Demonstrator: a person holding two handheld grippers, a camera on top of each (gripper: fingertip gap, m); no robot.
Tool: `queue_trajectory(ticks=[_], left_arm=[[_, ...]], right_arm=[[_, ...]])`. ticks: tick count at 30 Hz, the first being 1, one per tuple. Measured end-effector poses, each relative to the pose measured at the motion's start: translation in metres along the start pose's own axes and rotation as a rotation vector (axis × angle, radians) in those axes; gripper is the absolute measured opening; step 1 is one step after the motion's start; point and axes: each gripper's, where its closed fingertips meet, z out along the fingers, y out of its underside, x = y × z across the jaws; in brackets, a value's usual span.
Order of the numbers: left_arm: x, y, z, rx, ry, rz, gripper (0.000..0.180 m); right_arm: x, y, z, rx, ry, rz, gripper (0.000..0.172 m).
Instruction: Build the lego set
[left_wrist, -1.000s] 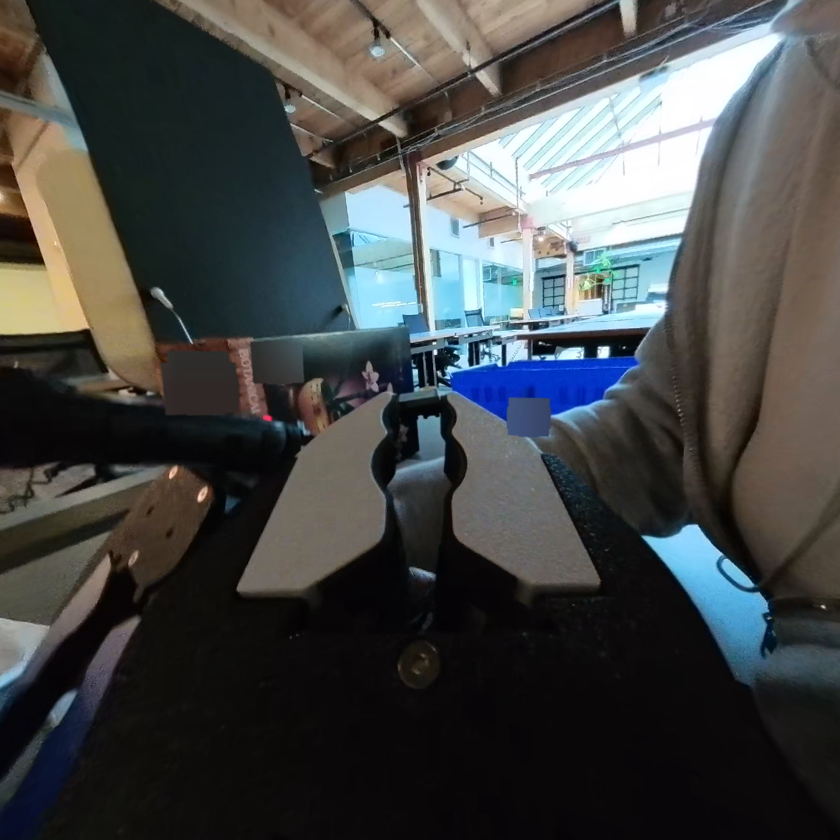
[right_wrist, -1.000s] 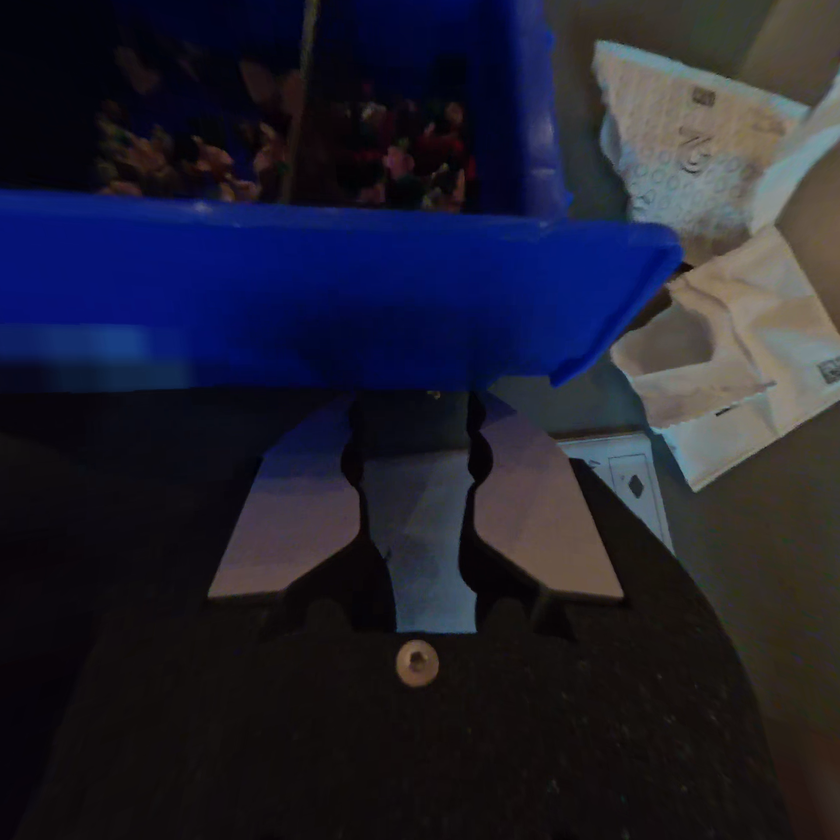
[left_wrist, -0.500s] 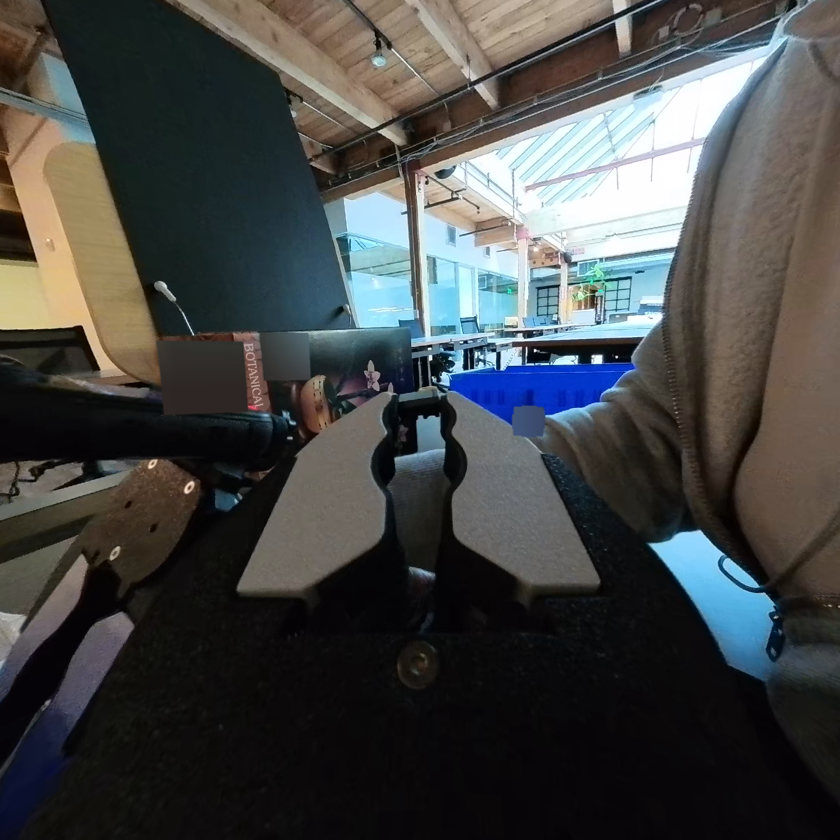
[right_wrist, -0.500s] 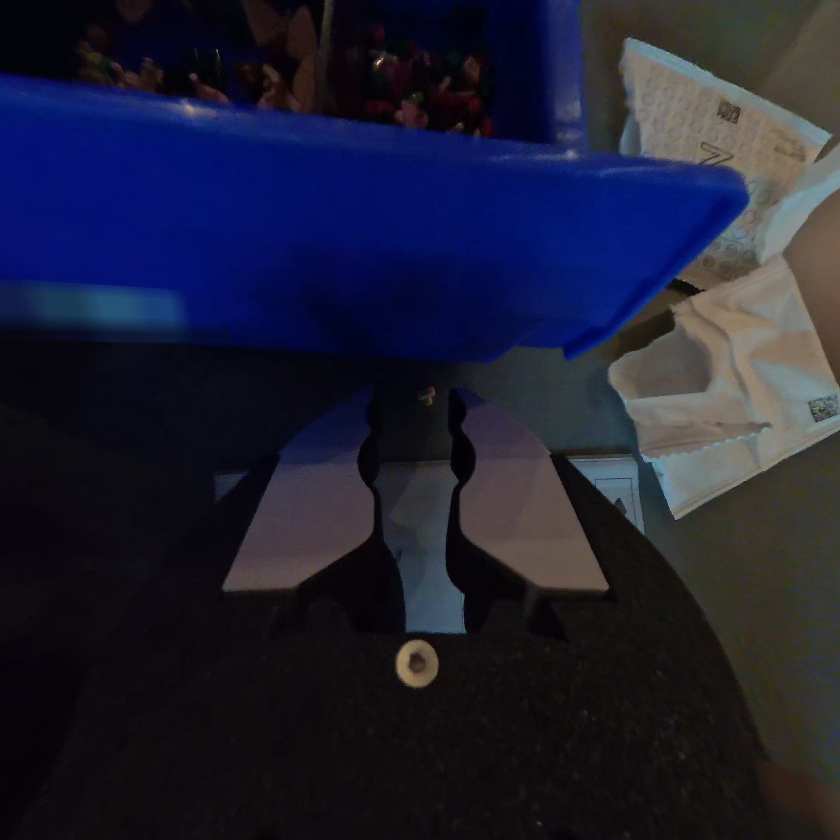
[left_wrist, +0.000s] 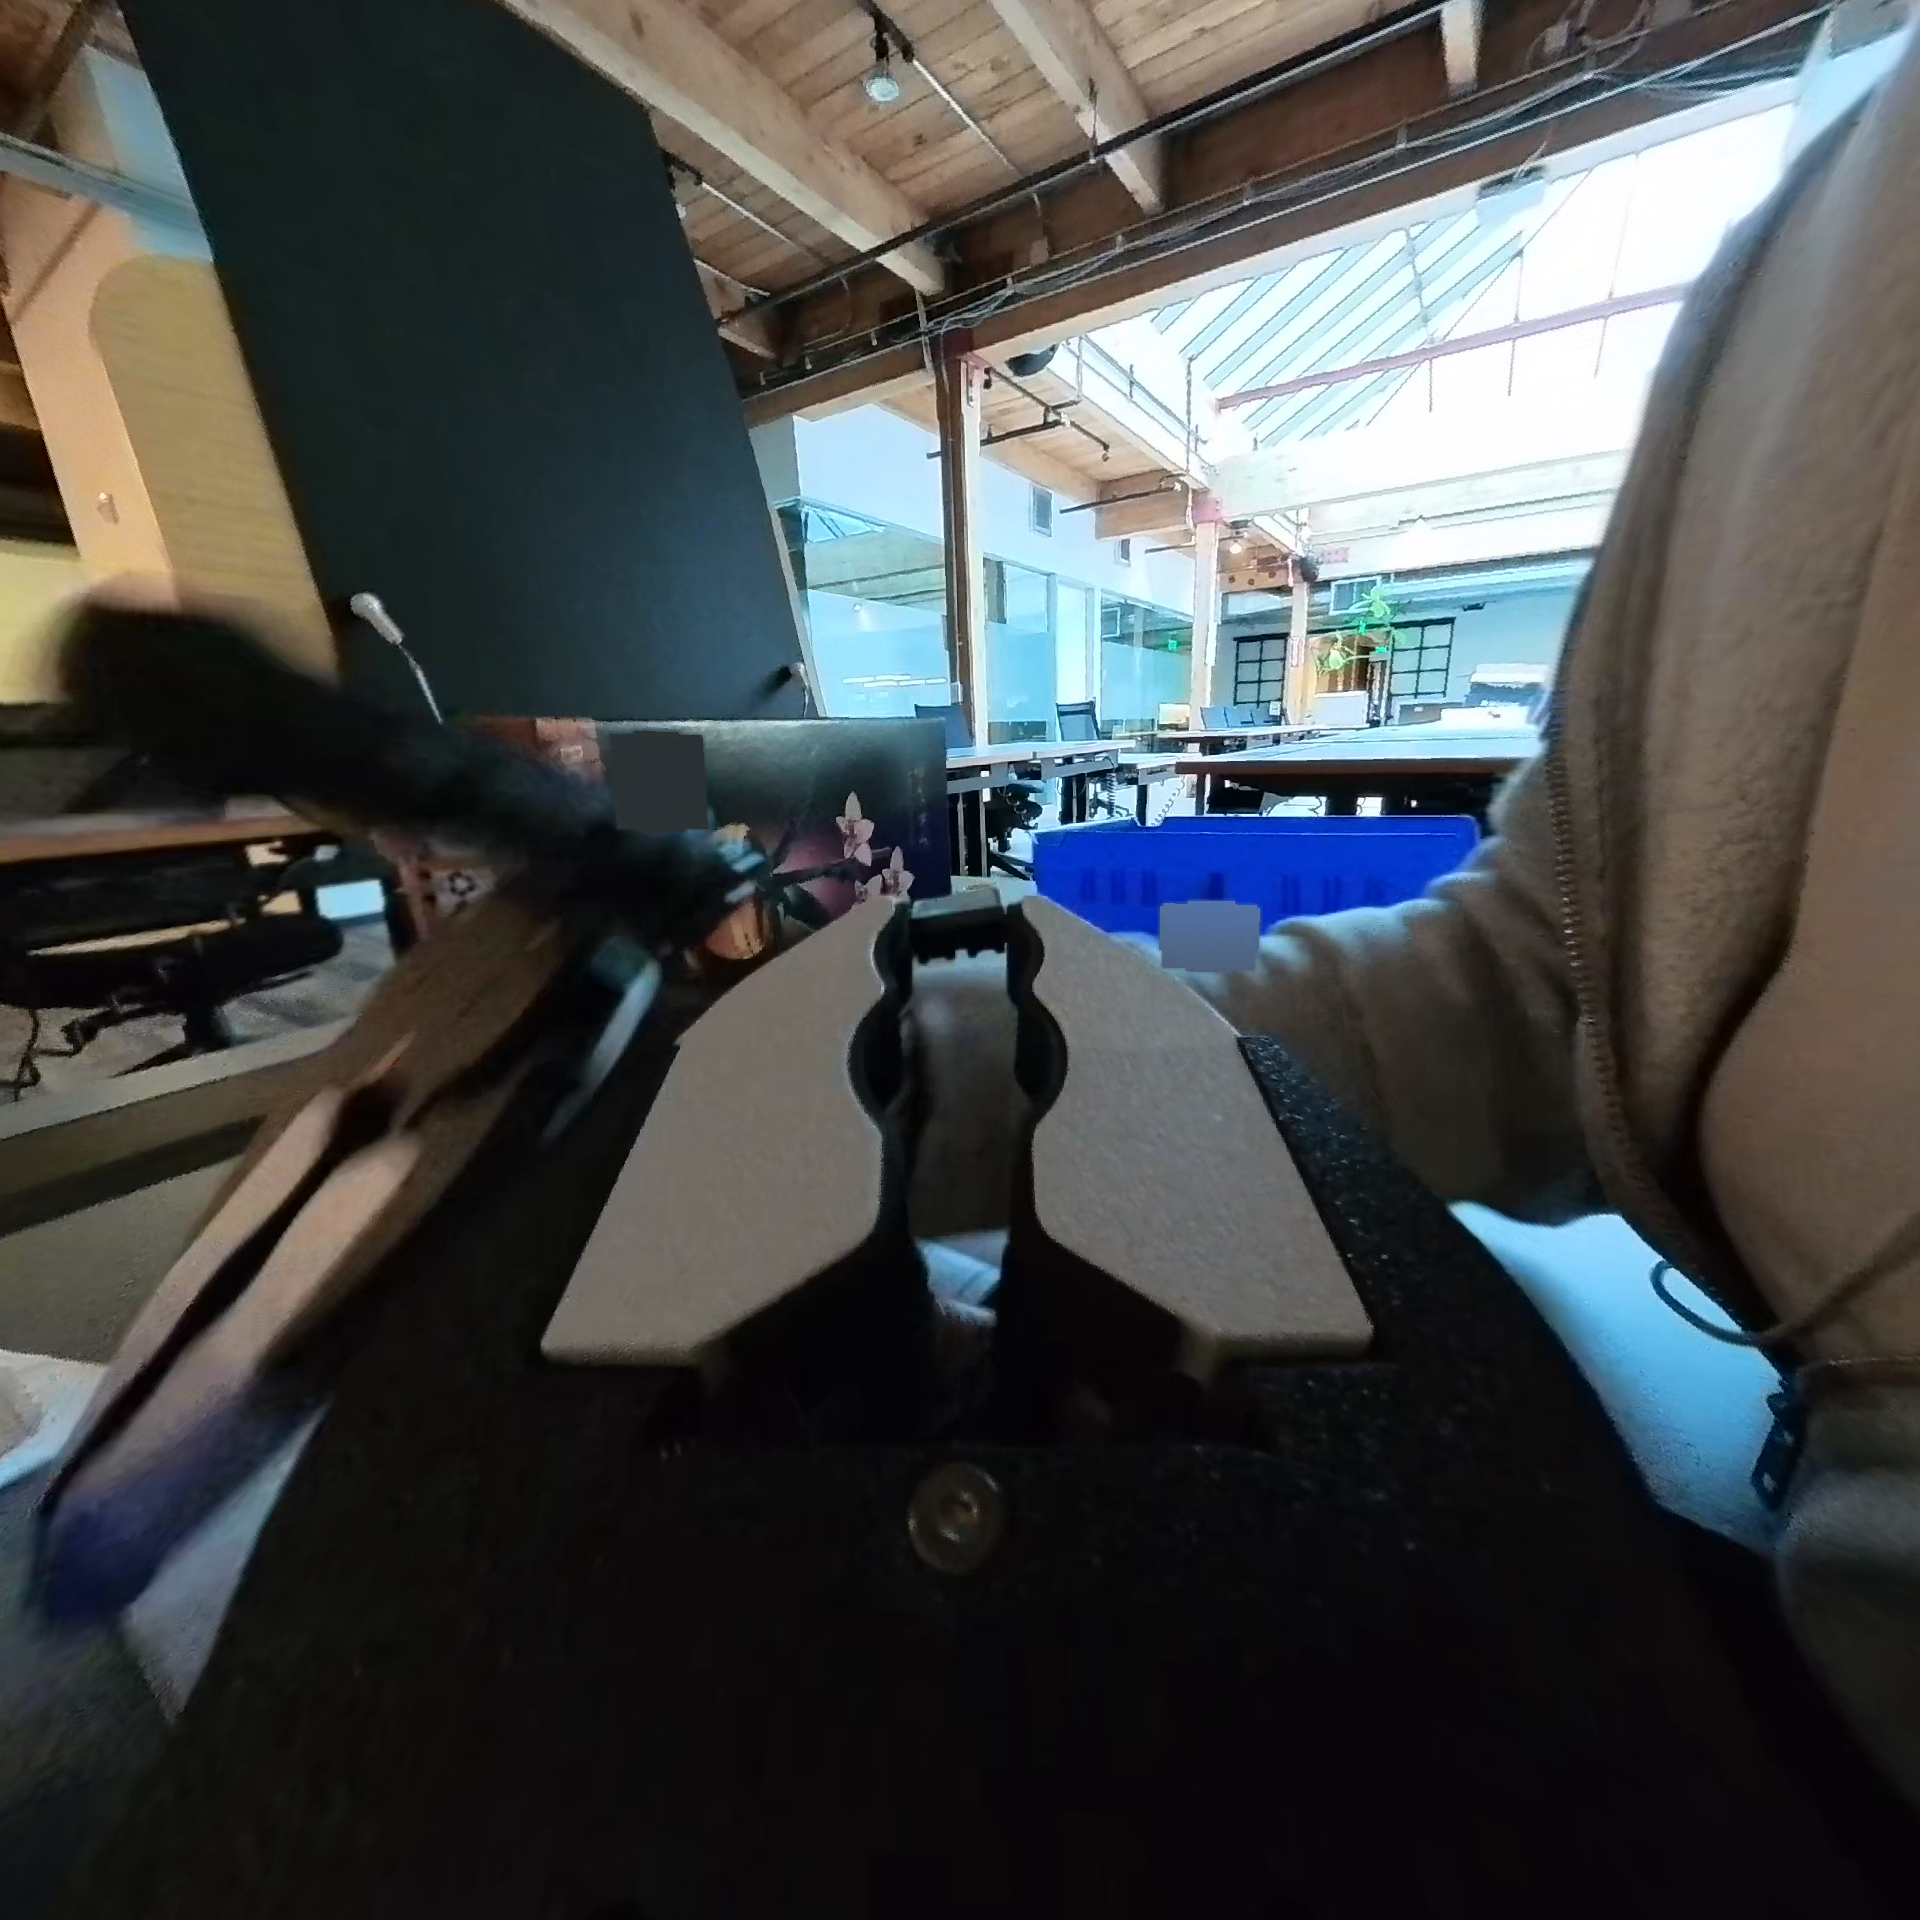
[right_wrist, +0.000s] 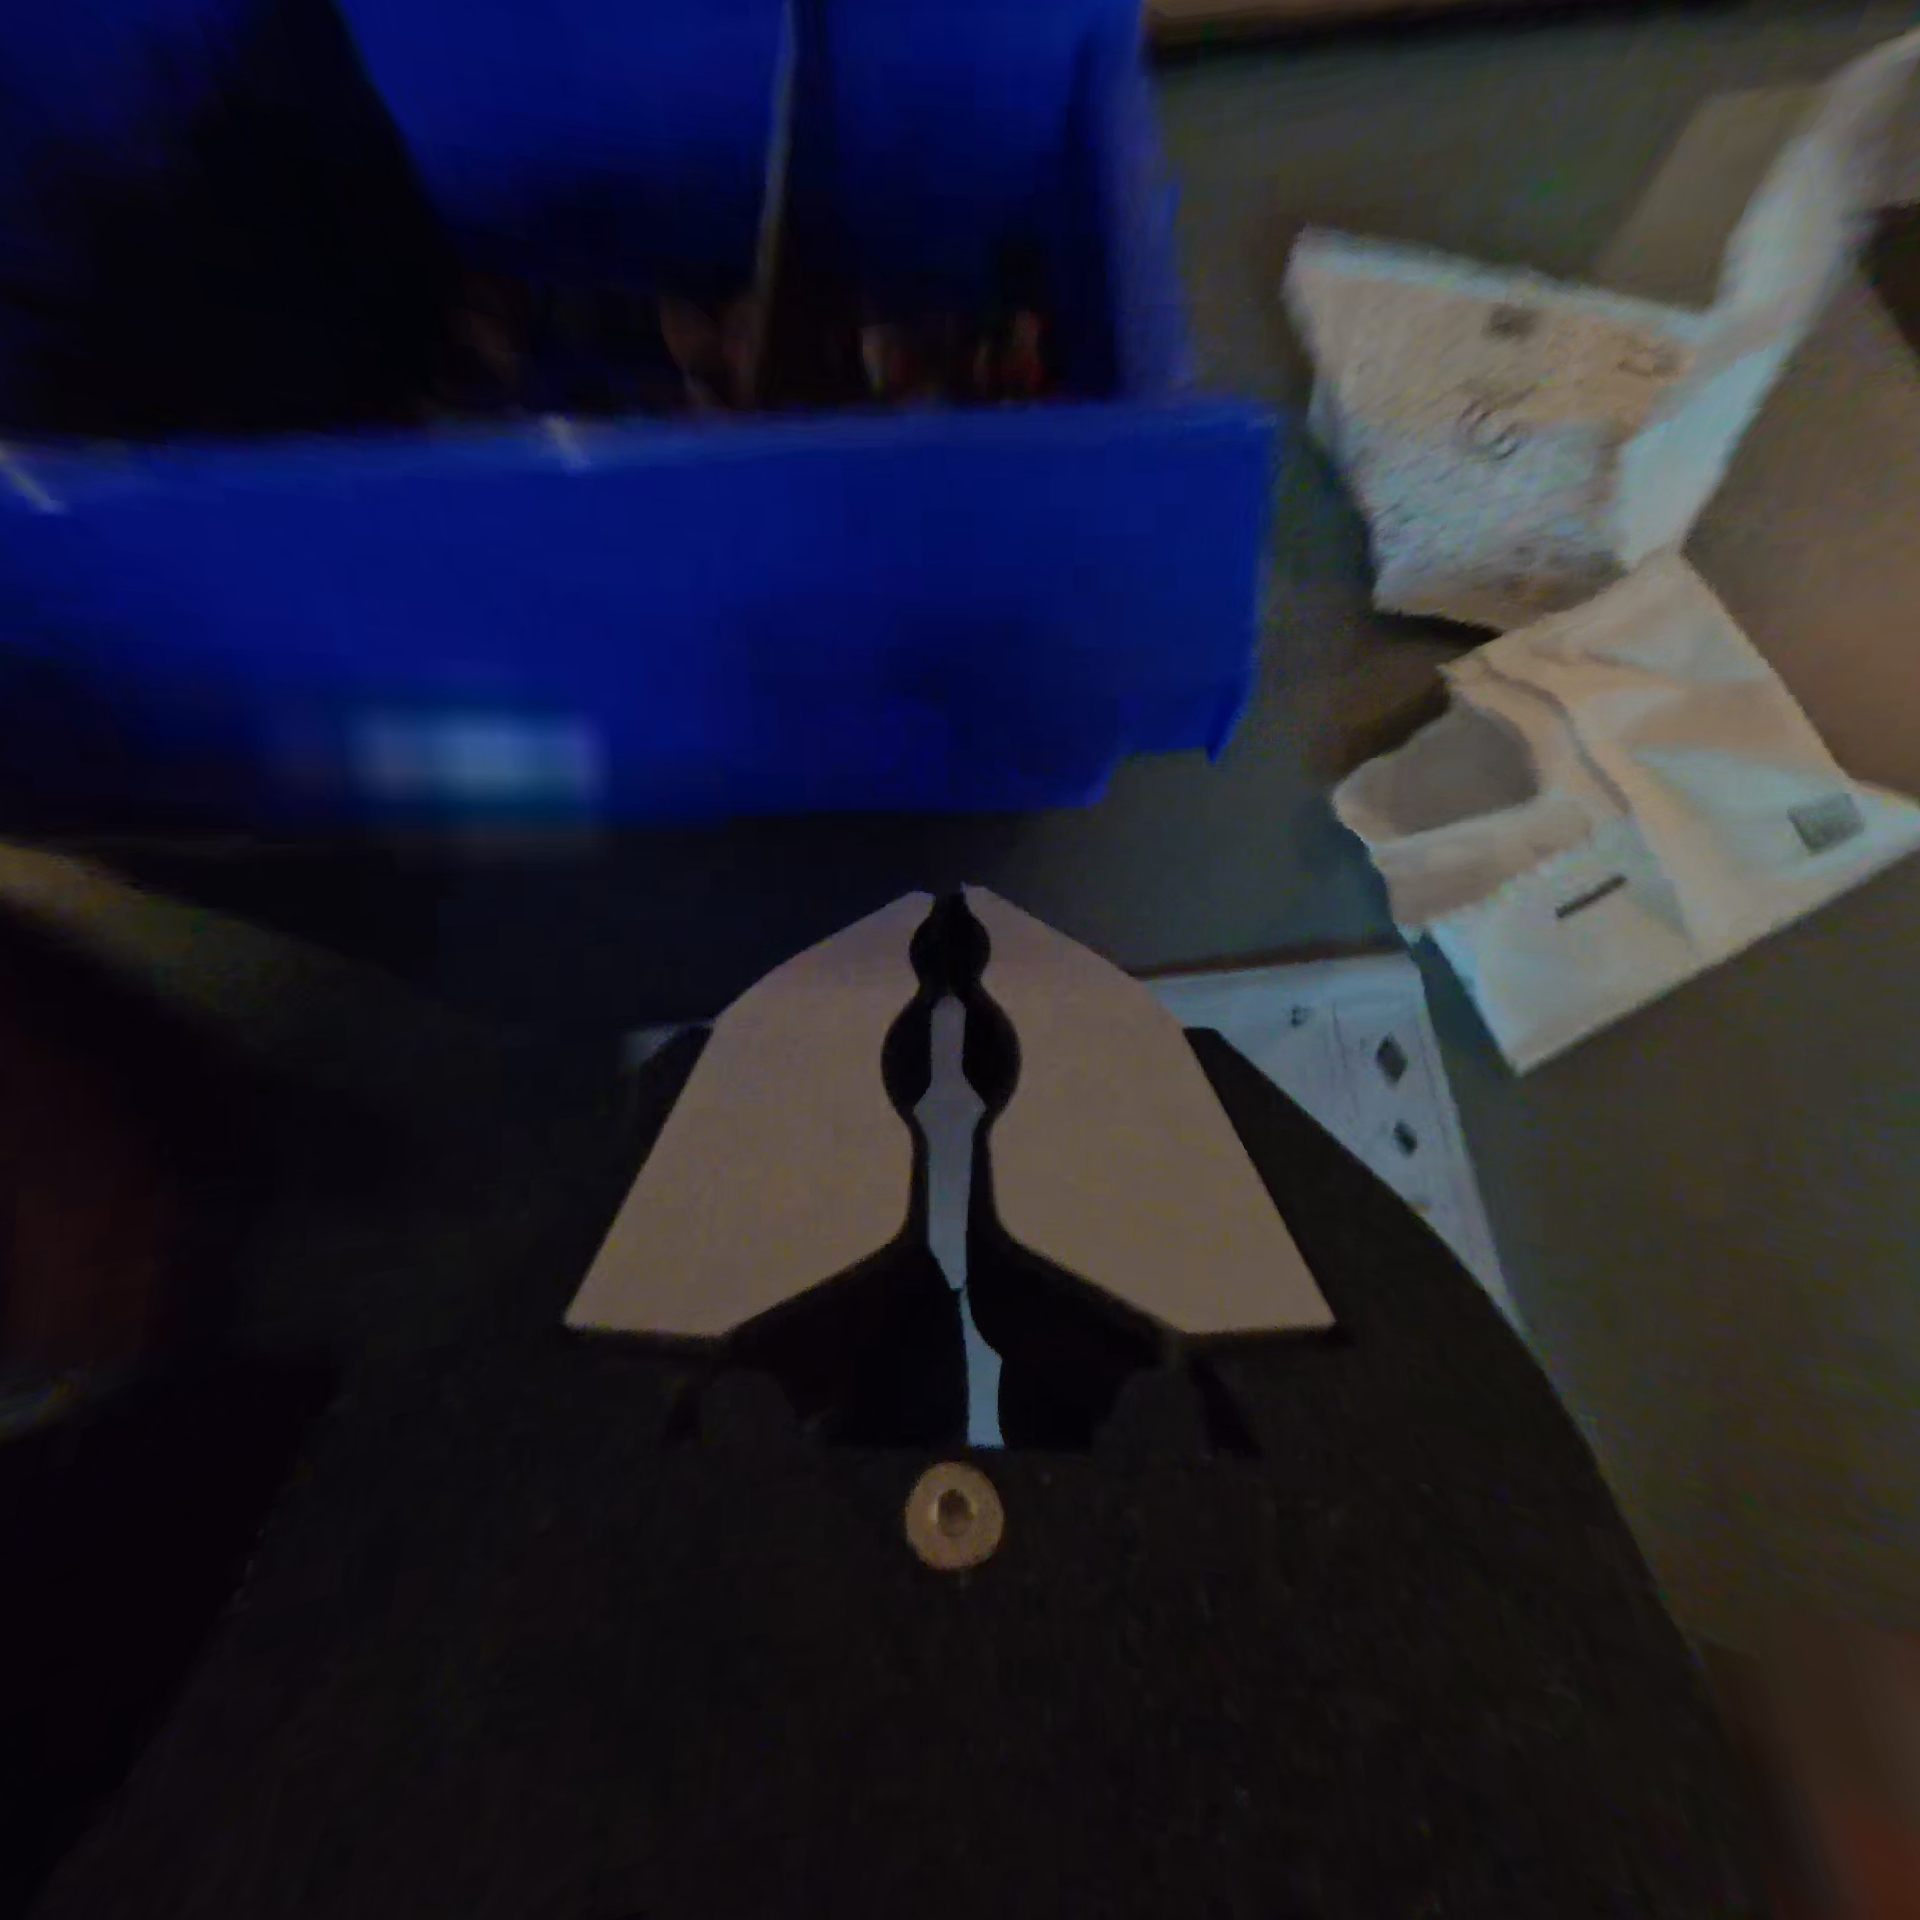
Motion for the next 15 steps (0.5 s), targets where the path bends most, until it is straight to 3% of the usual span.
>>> queue_trajectory(ticks=[4, 7, 10, 12, 15], left_arm=[[-0.004, 0.003, 0.001, -0.013, -0.017, -0.027, 0.016], [-0.004, 0.005, 0.004, -0.021, -0.012, -0.048, 0.016], [-0.003, 0.010, 0.003, -0.056, -0.014, -0.021, 0.016], [-0.003, 0.012, 0.002, -0.058, -0.021, -0.015, 0.016], [-0.005, 0.014, 0.001, -0.059, -0.029, -0.027, 0.016]], right_arm=[[-0.013, -0.024, -0.067, 0.310, -0.178, 0.268, 0.000], [-0.006, -0.012, -0.091, 0.358, -0.178, 0.343, 0.000], [0.007, 0.019, -0.088, 0.241, -0.038, 0.274, 0.001], [0.018, 0.043, -0.081, 0.107, 0.085, 0.174, 0.028], [0.038, 0.065, -0.081, -0.049, 0.238, 0.074, 0.025]])
